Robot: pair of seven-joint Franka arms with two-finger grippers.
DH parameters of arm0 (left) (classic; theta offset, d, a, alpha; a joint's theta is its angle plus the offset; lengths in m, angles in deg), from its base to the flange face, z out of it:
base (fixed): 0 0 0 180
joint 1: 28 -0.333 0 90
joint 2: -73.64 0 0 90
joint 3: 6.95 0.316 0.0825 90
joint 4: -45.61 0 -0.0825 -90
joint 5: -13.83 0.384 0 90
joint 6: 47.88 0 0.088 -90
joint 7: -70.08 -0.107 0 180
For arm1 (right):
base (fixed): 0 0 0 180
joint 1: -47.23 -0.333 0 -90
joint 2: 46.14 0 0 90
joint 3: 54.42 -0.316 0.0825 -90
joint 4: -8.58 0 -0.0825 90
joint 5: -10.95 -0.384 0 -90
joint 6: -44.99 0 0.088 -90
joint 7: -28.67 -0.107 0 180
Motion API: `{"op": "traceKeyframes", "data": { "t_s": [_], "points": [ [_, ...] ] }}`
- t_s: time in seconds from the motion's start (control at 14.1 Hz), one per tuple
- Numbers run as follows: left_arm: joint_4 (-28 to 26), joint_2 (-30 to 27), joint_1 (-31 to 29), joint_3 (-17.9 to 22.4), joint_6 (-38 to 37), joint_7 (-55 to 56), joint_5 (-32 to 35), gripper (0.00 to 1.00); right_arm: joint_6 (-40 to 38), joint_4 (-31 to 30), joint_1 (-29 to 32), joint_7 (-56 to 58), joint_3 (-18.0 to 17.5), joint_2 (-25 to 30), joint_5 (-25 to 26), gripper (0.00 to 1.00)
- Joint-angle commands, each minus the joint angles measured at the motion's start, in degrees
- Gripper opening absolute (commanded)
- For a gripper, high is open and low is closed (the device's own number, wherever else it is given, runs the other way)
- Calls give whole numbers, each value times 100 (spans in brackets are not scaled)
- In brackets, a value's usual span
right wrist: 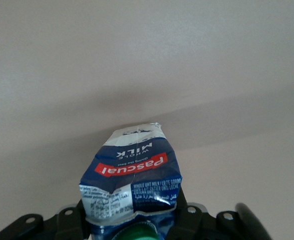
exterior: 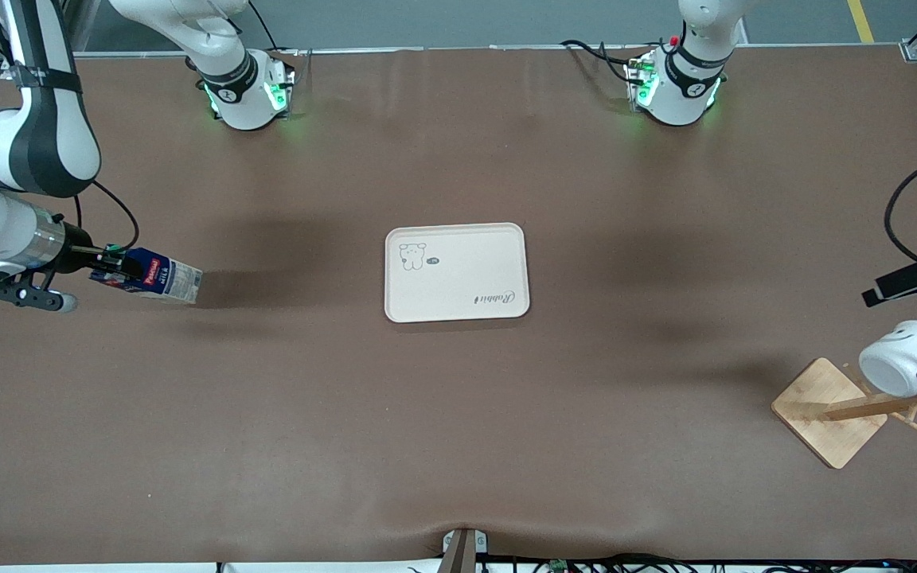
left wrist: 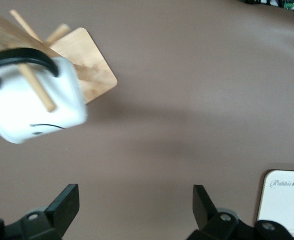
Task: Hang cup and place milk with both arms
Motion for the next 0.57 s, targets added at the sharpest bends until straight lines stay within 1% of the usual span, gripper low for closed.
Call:
{"op": "traceKeyframes", "data": {
  "t_s": [0.0, 0.07, 0.14, 0.28, 0.5],
  "points": [
    [-84, -345, -38, -457, -379, 835, 281, 100, 339, -362, 177, 51, -112, 115, 95, 4],
    [-84, -451, -38, -572, -537, 961, 334, 100, 418, -433, 186, 51, -121, 97, 95, 4],
    [-58, -495, -47, -607, -678, 945, 334, 100, 540, -555, 186, 51, -121, 97, 87, 4],
    [-49, -504, -47, -634, -723, 919, 369, 100, 857, -740, 186, 51, -121, 80, 95, 4],
    [-5, -496, -47, -634, -749, 769, 720, 100, 893, -750, 195, 51, -121, -17, 95, 7]
  ]
}}
